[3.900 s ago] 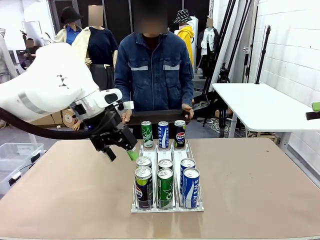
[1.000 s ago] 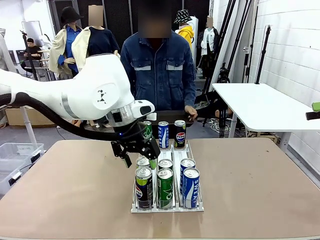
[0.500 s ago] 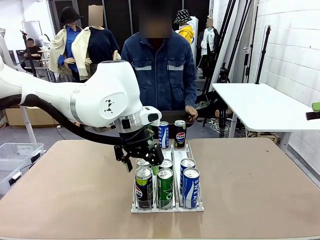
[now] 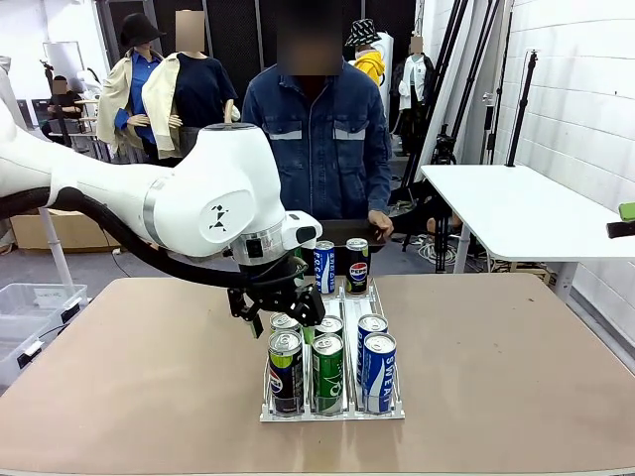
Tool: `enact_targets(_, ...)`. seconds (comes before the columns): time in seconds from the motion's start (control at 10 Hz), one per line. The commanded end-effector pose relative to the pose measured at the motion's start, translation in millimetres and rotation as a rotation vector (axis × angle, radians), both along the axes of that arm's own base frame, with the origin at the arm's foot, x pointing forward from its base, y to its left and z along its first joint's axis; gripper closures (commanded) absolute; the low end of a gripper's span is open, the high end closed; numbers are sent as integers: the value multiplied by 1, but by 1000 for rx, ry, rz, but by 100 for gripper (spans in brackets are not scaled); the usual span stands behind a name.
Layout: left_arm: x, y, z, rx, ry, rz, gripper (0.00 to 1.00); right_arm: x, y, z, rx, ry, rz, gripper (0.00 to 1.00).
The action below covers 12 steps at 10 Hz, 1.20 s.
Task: Retrieve and hand over the desired beverage to the person.
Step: Pick up a can of the same type that the person held from the Automatic Can Dispenser.
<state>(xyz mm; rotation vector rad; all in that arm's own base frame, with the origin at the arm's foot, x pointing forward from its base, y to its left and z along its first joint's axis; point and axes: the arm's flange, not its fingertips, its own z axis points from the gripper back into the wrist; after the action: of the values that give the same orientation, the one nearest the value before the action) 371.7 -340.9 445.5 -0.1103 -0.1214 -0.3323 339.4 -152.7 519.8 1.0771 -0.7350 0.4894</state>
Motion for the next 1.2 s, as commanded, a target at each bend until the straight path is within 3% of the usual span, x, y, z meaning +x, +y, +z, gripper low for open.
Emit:
enact_targets(0.0, 4, -6, -2, 13, -25, 15, 0, 1, 1, 0, 8, -7, 3, 0)
enact_targets(0.3, 7, -7, -6, 44, -49, 43, 0, 1, 1, 0, 8, -7, 3, 0)
enact_targets(1.1, 14, -15, -24, 73, -22, 50, 0, 1, 1, 0, 8, -7, 3, 0)
